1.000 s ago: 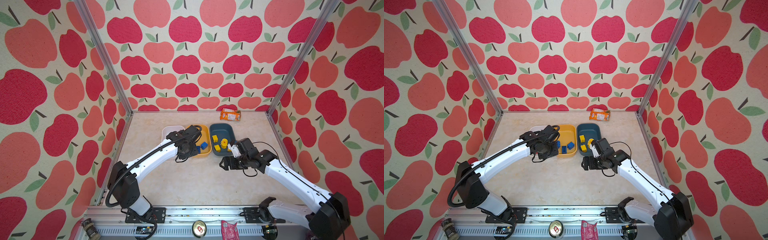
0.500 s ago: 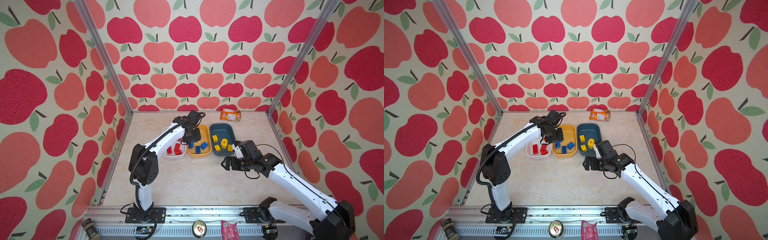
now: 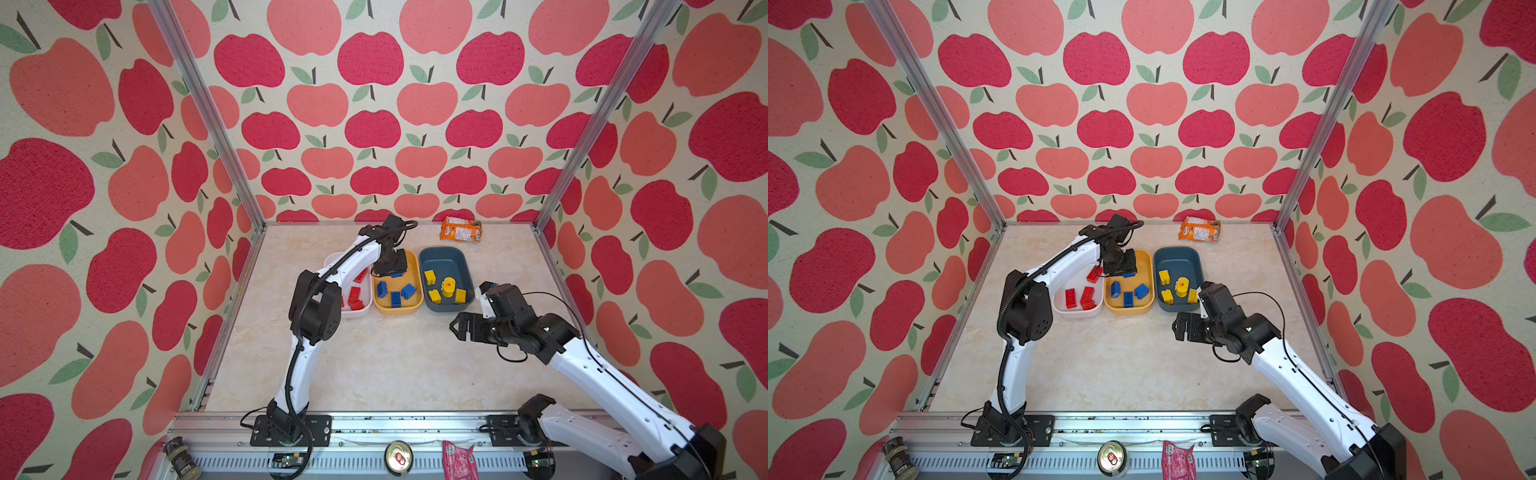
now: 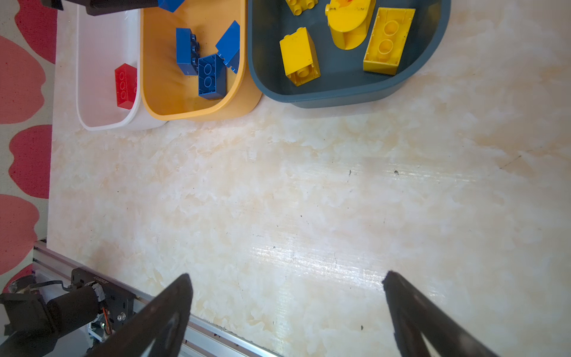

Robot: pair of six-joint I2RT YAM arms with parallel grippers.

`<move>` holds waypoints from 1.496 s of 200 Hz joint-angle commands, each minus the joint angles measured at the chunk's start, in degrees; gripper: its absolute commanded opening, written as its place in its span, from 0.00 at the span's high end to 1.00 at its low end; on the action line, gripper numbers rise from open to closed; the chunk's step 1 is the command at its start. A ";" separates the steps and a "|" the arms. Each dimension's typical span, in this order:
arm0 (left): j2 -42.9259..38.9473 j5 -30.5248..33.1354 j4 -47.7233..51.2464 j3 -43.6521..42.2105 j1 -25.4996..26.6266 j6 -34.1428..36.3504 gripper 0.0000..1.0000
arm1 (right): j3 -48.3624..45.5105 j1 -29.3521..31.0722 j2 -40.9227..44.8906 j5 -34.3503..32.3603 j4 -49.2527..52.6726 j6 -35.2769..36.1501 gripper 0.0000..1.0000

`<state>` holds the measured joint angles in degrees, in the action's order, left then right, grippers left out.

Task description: Sort the legos into containers by color

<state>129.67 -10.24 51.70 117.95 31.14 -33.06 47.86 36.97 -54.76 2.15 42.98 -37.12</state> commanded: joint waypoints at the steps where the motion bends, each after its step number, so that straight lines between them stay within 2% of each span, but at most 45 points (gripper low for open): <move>1: 2.68 -1.10 2.69 3.31 -0.29 2.11 0.55 | -0.09 0.47 0.84 -1.80 2.88 -1.23 0.01; 71: 4.90 -0.83 4.07 6.14 -0.54 2.74 0.34 | 0.18 0.47 -1.23 -1.84 0.91 -1.59 0.01; 148: -0.29 0.71 2.33 3.83 -0.39 4.27 0.19 | 2.54 -0.90 -6.43 -1.10 -2.09 1.77 0.01; 175: -6.34 2.35 -2.10 -3.48 -0.32 4.27 0.16 | 3.32 -2.69 -8.08 -0.33 -3.56 4.24 0.01; 236: -23.29 7.09 -12.60 -26.50 -1.32 3.31 0.08 | 5.83 -7.68 -12.91 1.89 -7.49 11.24 0.01; 299: -41.62 10.56 -23.40 -49.04 -6.10 5.59 0.00 | 8.21 -13.46 -18.36 3.33 -12.66 19.05 0.01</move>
<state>93.97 -2.70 34.24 74.61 27.44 -29.82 53.74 25.67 -71.59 4.19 33.34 -23.24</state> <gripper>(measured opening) 0.988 0.993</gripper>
